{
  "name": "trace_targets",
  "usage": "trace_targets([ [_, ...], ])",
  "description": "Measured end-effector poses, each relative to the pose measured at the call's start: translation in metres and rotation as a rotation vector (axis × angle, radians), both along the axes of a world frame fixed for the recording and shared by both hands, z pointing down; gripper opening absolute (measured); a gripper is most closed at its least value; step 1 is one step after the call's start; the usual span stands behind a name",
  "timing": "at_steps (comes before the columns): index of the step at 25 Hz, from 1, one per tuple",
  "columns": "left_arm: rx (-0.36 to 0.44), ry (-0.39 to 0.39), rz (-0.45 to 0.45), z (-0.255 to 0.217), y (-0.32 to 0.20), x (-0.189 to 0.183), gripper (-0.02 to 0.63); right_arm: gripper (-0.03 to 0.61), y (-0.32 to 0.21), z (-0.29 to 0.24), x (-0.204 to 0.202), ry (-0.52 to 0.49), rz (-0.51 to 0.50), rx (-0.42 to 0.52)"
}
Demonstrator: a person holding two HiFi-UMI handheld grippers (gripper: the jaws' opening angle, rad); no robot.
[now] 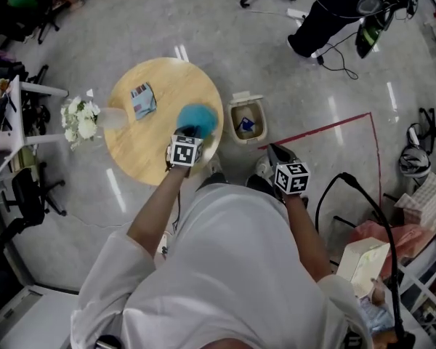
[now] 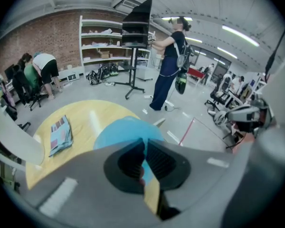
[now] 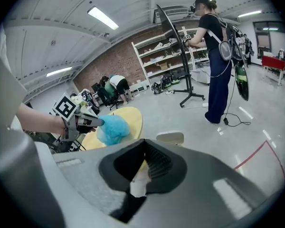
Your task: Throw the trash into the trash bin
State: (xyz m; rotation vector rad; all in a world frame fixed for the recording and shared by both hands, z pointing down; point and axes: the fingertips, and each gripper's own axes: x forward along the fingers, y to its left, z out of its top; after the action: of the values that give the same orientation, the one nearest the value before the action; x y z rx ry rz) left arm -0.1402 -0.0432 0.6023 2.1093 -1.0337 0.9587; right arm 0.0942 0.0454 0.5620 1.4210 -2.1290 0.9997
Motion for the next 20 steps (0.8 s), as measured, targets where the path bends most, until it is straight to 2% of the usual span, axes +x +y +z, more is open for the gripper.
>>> trace_targets([
  [20, 0.008, 0.012, 0.182, -0.006, -0.006, 0.101, 0.006, 0.002, 0.028, 0.000, 0.069, -0.013, 0.150, -0.020],
])
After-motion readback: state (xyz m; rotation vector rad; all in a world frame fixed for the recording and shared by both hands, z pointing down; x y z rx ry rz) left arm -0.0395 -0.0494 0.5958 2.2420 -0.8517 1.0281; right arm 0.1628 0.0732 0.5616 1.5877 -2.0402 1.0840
